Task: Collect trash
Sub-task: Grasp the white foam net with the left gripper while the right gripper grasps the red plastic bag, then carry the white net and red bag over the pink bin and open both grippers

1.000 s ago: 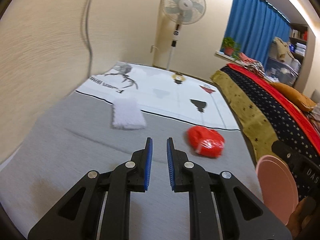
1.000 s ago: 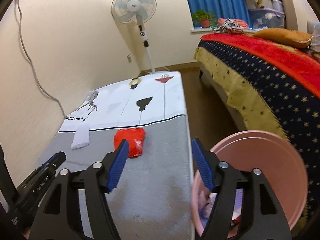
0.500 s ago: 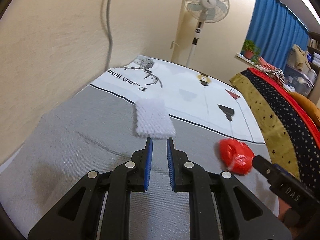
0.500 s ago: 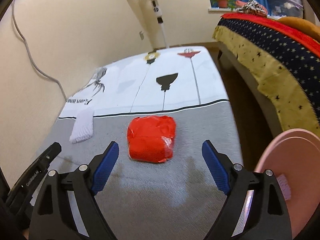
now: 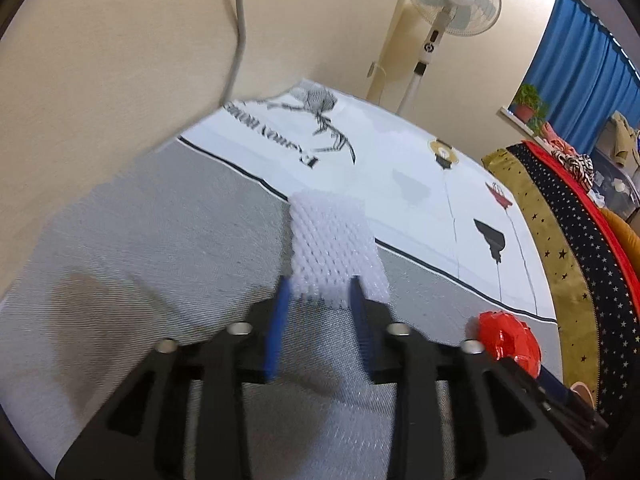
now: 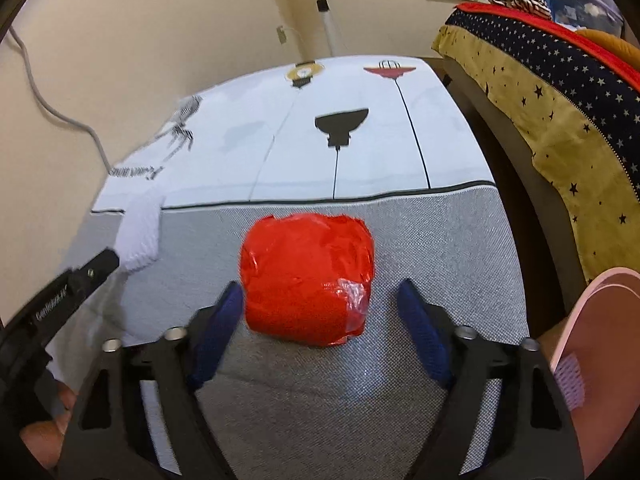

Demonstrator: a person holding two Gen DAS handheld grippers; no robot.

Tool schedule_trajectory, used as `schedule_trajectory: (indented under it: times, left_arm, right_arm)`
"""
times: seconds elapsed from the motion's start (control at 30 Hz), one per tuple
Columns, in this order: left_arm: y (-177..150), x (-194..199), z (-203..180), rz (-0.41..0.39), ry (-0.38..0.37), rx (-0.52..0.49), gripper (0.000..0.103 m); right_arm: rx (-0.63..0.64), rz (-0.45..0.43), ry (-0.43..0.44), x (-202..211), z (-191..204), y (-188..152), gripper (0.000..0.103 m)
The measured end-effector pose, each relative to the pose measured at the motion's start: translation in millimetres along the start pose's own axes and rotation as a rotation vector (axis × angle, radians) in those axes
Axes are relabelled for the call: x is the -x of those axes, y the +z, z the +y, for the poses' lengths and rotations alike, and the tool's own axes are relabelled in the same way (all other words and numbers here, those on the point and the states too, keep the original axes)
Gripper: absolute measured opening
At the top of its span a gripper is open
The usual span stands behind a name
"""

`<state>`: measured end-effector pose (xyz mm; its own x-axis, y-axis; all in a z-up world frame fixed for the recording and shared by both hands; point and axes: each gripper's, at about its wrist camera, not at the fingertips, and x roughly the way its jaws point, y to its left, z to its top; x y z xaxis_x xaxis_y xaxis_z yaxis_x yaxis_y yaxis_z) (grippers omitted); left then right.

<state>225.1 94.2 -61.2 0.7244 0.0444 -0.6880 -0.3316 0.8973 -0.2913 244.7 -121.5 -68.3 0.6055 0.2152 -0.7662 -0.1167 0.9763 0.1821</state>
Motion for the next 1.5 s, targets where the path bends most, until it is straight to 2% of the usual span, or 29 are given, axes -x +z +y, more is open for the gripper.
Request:
schedule_trajectory:
  times: [0.07,0.2,0.33,0.4,0.7,0.73,0.77,0.8,0.83,0.87,1.2,1.5]
  left_arm:
    - [0.5,-3.8,-0.5,0.009,0.01,0.009,0.035]
    - [1.8,-7.1,1.4,0.013,0.025,0.023,0.035]
    - [3.4,-5.2,5.5,0.002,0.054,0.046,0.037]
    - [4.6,-6.6,6.0,0.003,0.058,0.049,0.044]
    - [9.6,-18.0,1.1,0.041,0.037,0.031,0.047]
    - [9.0,-18.0,0.0,0.044,0.035,0.023,0.044]
    - [8.6,-18.4,-1.5,0.048,0.03,0.014,0.027]
    - [8.0,-18.9,-2.8,0.056,0.022,0.007,0.02]
    - [7.0,-18.0,-4.0,0.056,0.015,0.0,0.019]
    - [6.2,-16.3,-5.4,0.052,0.009,-0.007,0.009]
    - [-4.9,15.5,-20.9,0.012,-0.007,-0.113,0.008]
    - [-16.3,65.3,-32.0,-0.036,-0.051,-0.189,0.008]
  right_arm:
    - [0.006,-0.002,-0.007,-0.4,-0.2,0.4,0.059]
    - [0.007,-0.007,0.006,1.0,-1.7,-0.8,0.056]
    - [-0.006,-0.018,0.012,5.6,-5.5,-2.7,0.055]
    - [-0.019,-0.022,0.02,7.8,-7.6,-3.0,0.055]
    - [-0.015,-0.042,0.039,17.9,-9.6,-3.7,0.055]
    - [-0.016,-0.044,0.04,19.1,-10.5,-3.3,0.055]
    - [-0.018,-0.047,0.039,20.9,-11.4,-3.0,0.055]
    - [-0.018,-0.05,0.038,22.8,-12.1,-2.8,0.055]
    - [-0.019,-0.053,0.038,25.0,-12.6,-2.6,0.055]
    - [-0.02,-0.057,0.039,27.9,-13.3,-2.4,0.055]
    - [-0.024,-0.106,0.029,70.6,-21.9,-8.1,0.055]
    - [-0.017,-0.179,0.013,128.6,-26.8,-14.1,0.055]
